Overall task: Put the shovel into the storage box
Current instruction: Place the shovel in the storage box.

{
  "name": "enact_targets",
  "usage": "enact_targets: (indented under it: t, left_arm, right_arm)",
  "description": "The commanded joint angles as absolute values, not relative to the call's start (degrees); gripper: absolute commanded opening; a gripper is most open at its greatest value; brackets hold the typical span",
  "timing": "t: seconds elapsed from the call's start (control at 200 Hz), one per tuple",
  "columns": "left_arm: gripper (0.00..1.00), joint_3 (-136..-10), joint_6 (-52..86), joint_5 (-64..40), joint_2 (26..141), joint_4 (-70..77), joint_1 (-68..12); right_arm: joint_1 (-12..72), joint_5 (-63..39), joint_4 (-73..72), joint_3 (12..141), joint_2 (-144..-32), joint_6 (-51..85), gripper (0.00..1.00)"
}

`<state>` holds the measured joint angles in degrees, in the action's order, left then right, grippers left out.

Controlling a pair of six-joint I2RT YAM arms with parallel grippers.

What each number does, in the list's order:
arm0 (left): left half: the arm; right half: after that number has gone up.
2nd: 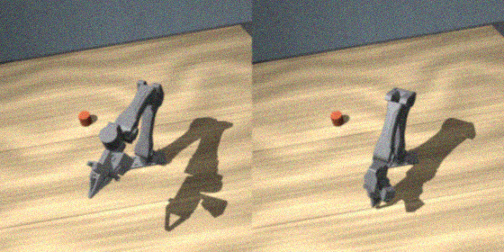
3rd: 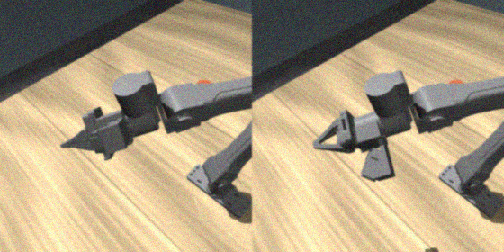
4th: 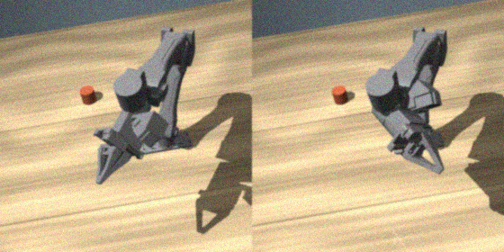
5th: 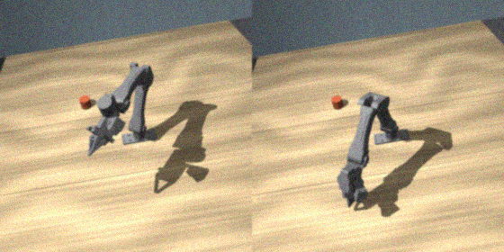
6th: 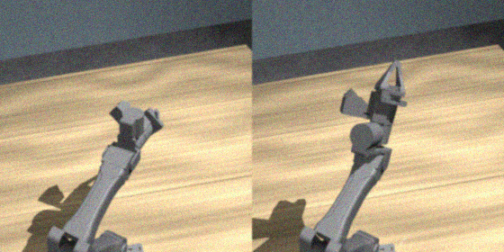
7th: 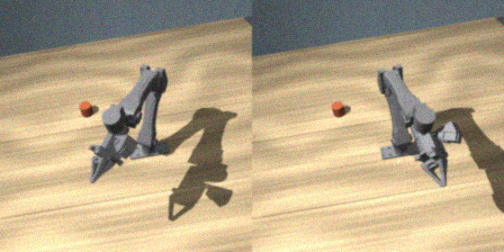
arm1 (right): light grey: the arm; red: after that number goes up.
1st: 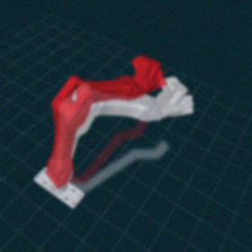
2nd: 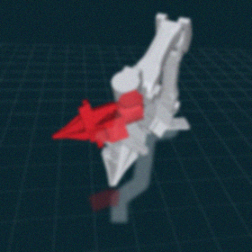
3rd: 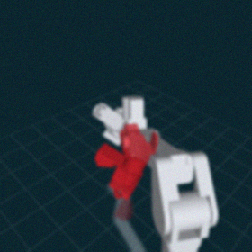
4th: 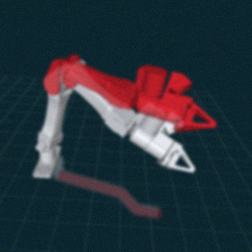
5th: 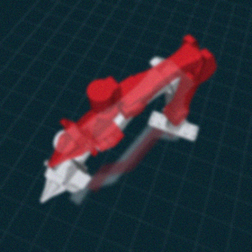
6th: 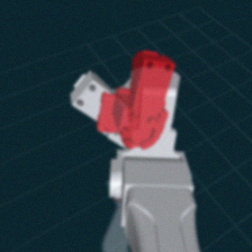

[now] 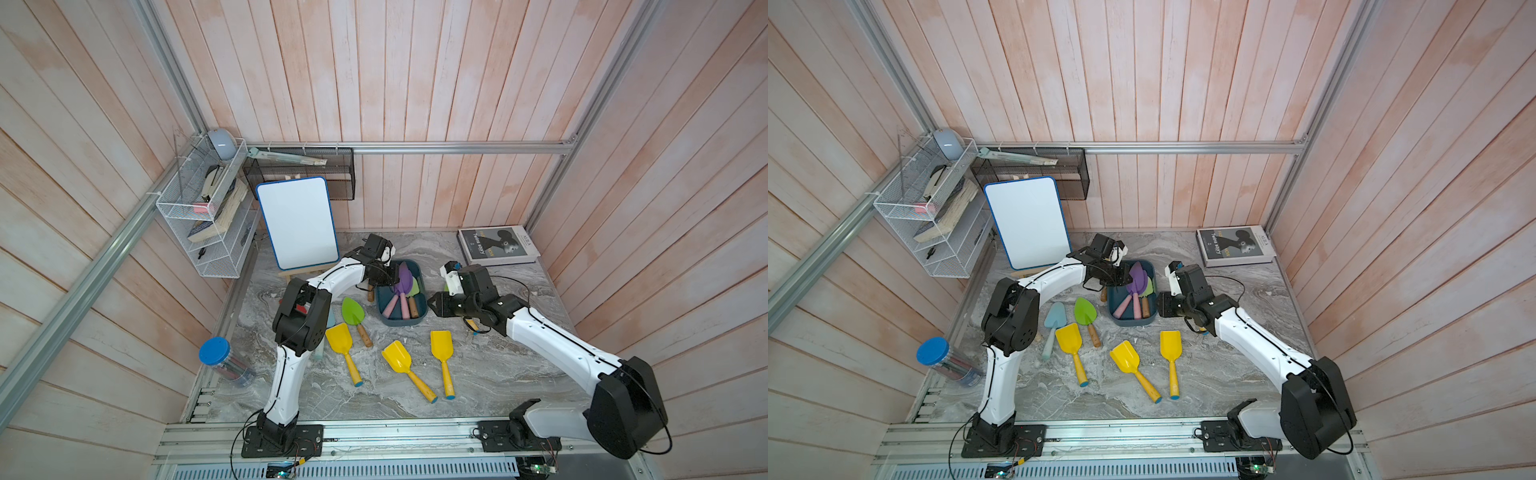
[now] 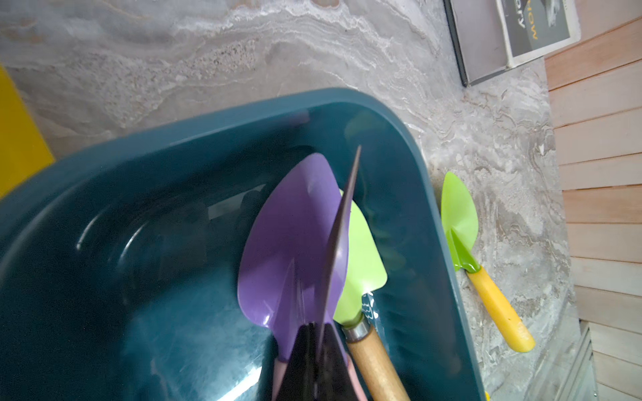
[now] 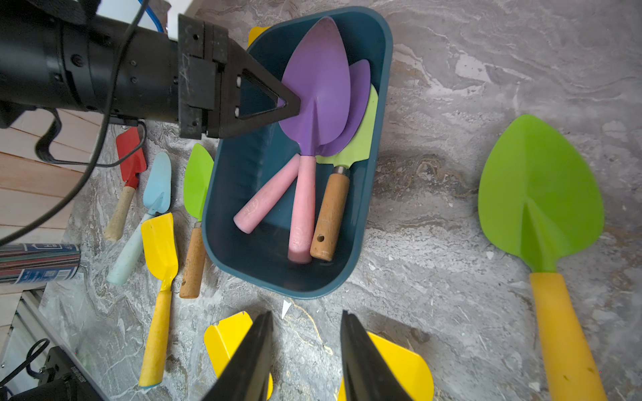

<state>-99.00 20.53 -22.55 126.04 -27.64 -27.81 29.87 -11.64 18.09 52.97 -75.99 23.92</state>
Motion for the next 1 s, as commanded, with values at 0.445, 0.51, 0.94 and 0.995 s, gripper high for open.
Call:
enact_targets:
  t: [0.445, 0.51, 0.94, 0.995]
  left_arm:
    - [0.0, -101.8, 20.4, -24.8, 131.4, -28.3, -27.9]
    - [0.0, -101.8, 20.6, -24.6, 131.6, -28.5, -27.9]
    - [0.16, -102.7, 21.5, -23.4, 134.0, -30.5, -27.9]
    - [0.19, -102.8, 21.6, -23.2, 134.1, -30.6, -27.9]
  right_arm:
    - [30.2, -11.2, 18.4, 52.7, -77.9, 23.5, 0.39]
    - [30.2, -11.2, 18.4, 52.8, -78.0, 23.5, 0.39]
    - [30.2, -11.5, 18.3, 52.9, -78.3, 23.4, 0.39]
    - [30.2, -11.5, 18.3, 52.8, -78.4, 23.5, 0.39]
